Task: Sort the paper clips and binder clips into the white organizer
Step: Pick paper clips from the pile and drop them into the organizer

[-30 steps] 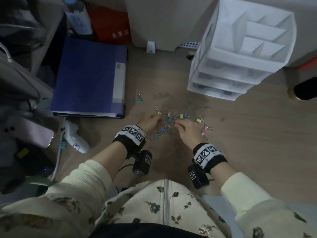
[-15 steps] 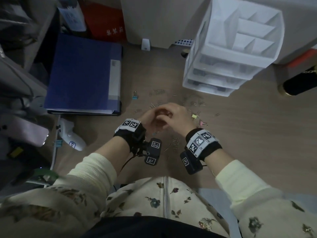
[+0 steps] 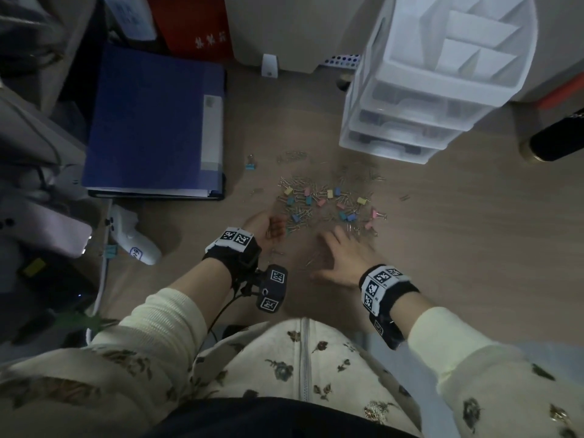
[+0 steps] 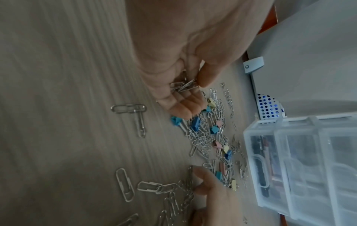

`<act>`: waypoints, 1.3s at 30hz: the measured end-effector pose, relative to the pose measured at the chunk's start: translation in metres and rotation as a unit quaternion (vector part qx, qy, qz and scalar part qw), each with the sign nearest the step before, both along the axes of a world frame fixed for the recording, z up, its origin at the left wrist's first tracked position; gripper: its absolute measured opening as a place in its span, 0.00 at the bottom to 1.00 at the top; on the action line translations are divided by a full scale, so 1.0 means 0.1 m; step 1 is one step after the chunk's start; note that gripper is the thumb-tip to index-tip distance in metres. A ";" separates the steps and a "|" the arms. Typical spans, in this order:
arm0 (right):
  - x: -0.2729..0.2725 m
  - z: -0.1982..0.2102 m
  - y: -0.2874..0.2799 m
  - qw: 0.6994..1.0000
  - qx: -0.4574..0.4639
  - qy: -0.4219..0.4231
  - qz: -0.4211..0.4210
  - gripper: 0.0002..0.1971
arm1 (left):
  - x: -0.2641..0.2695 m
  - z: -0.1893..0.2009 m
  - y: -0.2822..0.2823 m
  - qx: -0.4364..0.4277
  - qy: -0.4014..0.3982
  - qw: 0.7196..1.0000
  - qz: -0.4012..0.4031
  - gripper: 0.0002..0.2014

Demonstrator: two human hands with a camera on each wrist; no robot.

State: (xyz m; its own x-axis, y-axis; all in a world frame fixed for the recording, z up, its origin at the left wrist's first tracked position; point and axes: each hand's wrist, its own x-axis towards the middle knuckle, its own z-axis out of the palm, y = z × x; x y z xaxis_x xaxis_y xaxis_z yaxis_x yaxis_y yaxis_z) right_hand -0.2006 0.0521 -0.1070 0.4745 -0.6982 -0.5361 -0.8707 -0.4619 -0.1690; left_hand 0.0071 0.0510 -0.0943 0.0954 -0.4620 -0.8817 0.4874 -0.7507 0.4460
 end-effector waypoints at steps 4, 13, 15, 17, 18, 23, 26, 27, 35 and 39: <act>0.01 -0.02 0.02 0.998 -0.051 -0.003 0.021 0.35 | -0.02 -0.02 0.04 -0.006 -0.001 1.000 0.005 0.17; 0.04 -0.12 -0.09 0.993 -0.075 -0.080 -0.044 0.10 | -0.04 0.01 0.07 -0.007 -0.012 1.000 0.005 0.17; 0.05 -0.10 -0.11 0.994 -0.074 -0.067 -0.041 0.09 | -0.04 0.02 0.06 -0.006 -0.015 1.000 0.000 0.18; 0.06 -0.06 -0.14 0.995 -0.065 -0.060 -0.043 0.09 | -0.05 0.03 0.05 -0.006 -0.015 1.000 0.000 0.17; 0.07 -0.03 -0.16 0.995 -0.062 -0.062 -0.051 0.09 | -0.06 0.03 0.05 -0.009 -0.013 1.000 0.001 0.17; 0.20 0.24 -0.25 0.977 -0.053 -0.170 -0.120 0.10 | -0.13 0.09 0.03 -0.042 0.012 0.999 -0.026 0.16; 0.38 0.41 -0.28 0.957 -0.045 -0.260 -0.121 0.09 | -0.22 0.18 0.00 -0.065 0.042 0.996 -0.043 0.14; 0.45 0.43 -0.28 0.951 -0.040 -0.283 -0.118 0.08 | -0.26 0.20 0.00 -0.072 0.054 0.995 -0.046 0.13; 0.52 0.50 -0.28 0.953 -0.074 -0.289 -0.042 0.12 | -0.34 0.26 -0.04 -0.084 0.110 0.990 -0.031 0.12; 0.48 0.47 -0.25 0.954 -0.105 -0.282 -0.007 0.12 | -0.34 0.23 -0.04 -0.070 0.091 0.993 -0.033 0.12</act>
State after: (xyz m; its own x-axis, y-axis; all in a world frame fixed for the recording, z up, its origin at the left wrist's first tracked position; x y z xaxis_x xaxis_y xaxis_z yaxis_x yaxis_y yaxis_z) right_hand -0.1521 0.0268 -0.0595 0.6360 -0.7703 -0.0461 -0.6745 -0.5259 -0.5182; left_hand -0.0271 0.0465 -0.0708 -0.0946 -0.5807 -0.8086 0.5205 -0.7212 0.4571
